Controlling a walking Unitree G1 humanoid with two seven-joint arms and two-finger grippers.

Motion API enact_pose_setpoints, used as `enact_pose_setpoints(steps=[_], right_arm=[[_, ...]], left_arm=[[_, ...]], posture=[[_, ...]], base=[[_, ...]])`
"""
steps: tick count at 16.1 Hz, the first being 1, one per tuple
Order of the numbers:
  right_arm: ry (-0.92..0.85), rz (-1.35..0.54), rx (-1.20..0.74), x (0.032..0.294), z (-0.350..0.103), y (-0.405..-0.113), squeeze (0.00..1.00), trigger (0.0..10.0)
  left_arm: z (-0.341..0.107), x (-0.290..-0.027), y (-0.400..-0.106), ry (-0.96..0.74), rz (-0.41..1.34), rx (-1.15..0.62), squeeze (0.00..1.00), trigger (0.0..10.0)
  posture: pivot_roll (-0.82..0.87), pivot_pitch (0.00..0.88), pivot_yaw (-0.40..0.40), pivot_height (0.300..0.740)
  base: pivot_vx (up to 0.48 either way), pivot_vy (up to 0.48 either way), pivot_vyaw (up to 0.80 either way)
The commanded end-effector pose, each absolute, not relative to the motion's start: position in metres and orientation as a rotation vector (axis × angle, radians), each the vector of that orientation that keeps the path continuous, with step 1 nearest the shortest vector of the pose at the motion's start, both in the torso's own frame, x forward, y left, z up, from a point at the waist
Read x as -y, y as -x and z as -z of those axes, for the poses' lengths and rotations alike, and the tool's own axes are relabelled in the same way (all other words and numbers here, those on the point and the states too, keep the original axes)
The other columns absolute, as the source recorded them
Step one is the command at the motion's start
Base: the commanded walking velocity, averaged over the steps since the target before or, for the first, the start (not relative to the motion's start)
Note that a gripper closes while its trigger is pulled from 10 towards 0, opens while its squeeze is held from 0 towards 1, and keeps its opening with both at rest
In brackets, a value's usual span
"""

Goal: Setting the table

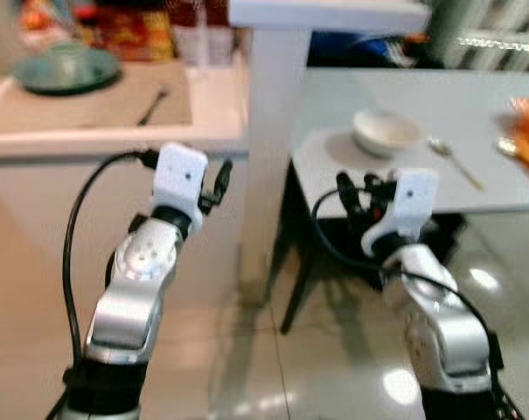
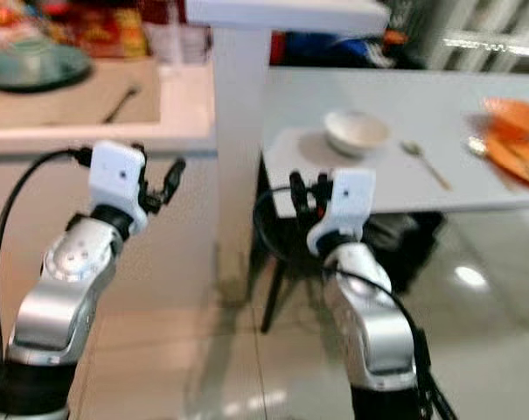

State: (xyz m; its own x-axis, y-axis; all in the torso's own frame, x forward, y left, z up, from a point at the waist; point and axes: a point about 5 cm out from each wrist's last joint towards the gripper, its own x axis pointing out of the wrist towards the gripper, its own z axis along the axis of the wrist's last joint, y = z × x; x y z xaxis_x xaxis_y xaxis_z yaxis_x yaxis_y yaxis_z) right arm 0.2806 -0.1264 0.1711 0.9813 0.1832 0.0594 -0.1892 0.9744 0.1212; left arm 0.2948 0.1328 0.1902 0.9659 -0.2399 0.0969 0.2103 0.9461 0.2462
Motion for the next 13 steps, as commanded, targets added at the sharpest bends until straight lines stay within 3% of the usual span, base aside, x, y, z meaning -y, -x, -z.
enact_pose_setpoints(steps=[1,5,6,7,13], right_arm=[[-0.107,-0.185,0.016,0.133,-0.165,-0.282,0.0,10.0],[-0.137,-0.163,0.021,0.135,-0.166,-0.282,0.0,10.0],[-0.137,-0.166,0.022,0.134,-0.165,-0.28,0.0,10.0],[-0.135,-0.174,0.025,0.132,-0.164,-0.279,0.0,10.0],[-0.124,-0.234,0.046,0.123,-0.17,-0.281,0.0,10.0]], left_arm=[[-0.191,-0.127,-0.293,-0.239,0.249,0.139,0.0,10.0],[-0.196,-0.129,-0.295,-0.212,0.246,0.174,0.0,10.0],[-0.196,-0.126,-0.294,-0.185,0.265,0.173,0.0,10.0],[-0.195,-0.122,-0.293,-0.149,0.281,0.174,0.0,10.0],[-0.195,-0.127,-0.297,-0.142,0.242,0.173,0.0,10.0]], posture=[[0.06,0.0,-0.054,0.74],[0.06,0.0,-0.056,0.74],[0.06,0.0,-0.054,0.74],[0.05,0.0,-0.053,0.74],[0.06,0.0,-0.058,0.74]], base=[[0.0,0.48,-0.8],[0.0,0.48,-0.8],[0.0,0.0,-0.8],[0.0,0.0,0.0],[0.452,0.0,0.0]])
